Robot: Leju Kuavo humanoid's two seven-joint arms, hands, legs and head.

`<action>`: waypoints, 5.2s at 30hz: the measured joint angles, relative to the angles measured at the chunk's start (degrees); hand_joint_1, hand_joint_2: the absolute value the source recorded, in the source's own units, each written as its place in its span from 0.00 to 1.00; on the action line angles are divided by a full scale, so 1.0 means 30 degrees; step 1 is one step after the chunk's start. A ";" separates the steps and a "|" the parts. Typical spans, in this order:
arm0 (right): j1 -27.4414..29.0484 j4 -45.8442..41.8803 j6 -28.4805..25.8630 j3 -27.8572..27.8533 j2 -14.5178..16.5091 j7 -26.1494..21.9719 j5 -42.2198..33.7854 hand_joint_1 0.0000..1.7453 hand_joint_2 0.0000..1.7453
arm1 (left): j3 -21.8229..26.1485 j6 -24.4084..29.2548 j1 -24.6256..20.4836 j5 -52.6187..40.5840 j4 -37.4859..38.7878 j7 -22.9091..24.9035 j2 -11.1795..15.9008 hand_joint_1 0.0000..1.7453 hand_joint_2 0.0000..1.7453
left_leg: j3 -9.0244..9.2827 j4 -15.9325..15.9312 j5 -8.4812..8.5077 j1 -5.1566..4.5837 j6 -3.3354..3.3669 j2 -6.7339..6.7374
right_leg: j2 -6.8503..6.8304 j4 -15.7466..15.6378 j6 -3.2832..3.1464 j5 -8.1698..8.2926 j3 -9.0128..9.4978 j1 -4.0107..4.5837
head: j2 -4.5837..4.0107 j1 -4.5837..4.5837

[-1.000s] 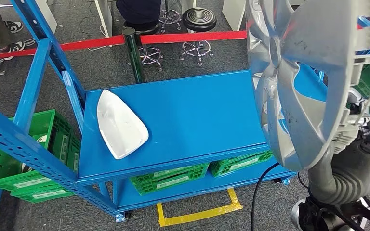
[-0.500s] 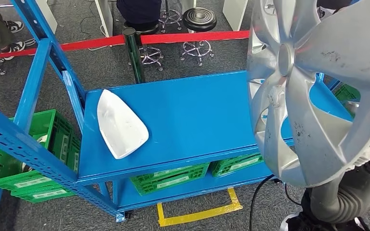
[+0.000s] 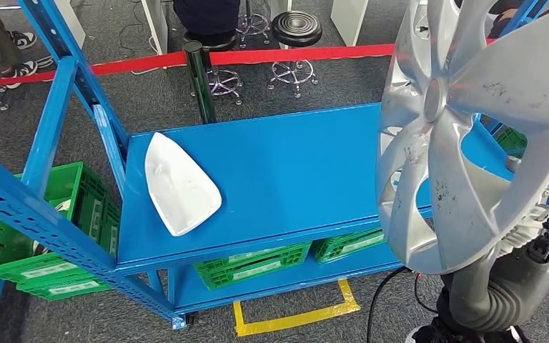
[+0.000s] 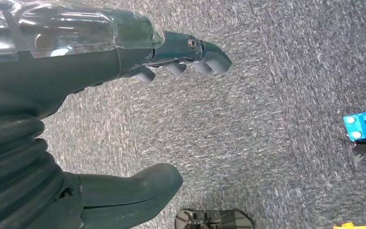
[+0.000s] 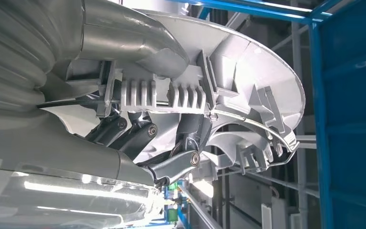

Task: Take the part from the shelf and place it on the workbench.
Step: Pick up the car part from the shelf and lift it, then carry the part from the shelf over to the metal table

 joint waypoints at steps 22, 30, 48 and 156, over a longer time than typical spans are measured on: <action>0.0486 0.0825 -0.0040 0.0222 0.1300 0.0674 0.1945 1.00 1.00 | 0.0858 -0.0091 -0.0046 -0.1033 0.0005 0.0031 0.0295 0.00 1.00 | -0.0012 0.0012 -0.0003 -0.0105 0.0027 -0.0045 | -0.0004 -0.0081 0.0094 0.0067 0.0004 -0.0090 | 0.0000 -0.0051; 0.0455 0.0907 -0.0040 0.0291 0.1415 0.1129 0.2336 1.00 1.00 | 0.0954 -0.0129 -0.0068 -0.1357 0.0005 0.0018 0.0004 0.00 1.00 | 0.0078 -0.0242 0.0276 0.0017 0.0426 0.0000 | -0.0045 0.3187 0.0329 -0.1976 -0.1372 -0.0121 | 0.0000 0.0179; 0.0375 0.0818 -0.0066 0.0408 0.1412 0.1732 0.2569 1.00 1.00 | 0.0967 -0.0244 -0.0057 -0.1617 0.0100 0.0097 -0.0565 0.00 1.00 | -0.1652 0.4683 -0.2659 0.0369 -0.0992 -0.0049 | -0.0273 -0.0363 -0.0848 0.0915 -0.0625 0.0075 | 0.0000 -0.0266; 0.1198 0.1572 -0.0104 -0.0151 0.1242 0.1692 0.2981 1.00 1.00 | 0.1038 -0.0053 -0.0188 -0.2557 0.0195 0.0900 -0.0718 0.00 1.00 | 0.0094 -0.1403 0.1169 -0.0023 0.0390 -0.0532 | -0.0189 0.4614 0.0152 -0.2761 -0.1391 0.0062 | 0.0000 -0.0876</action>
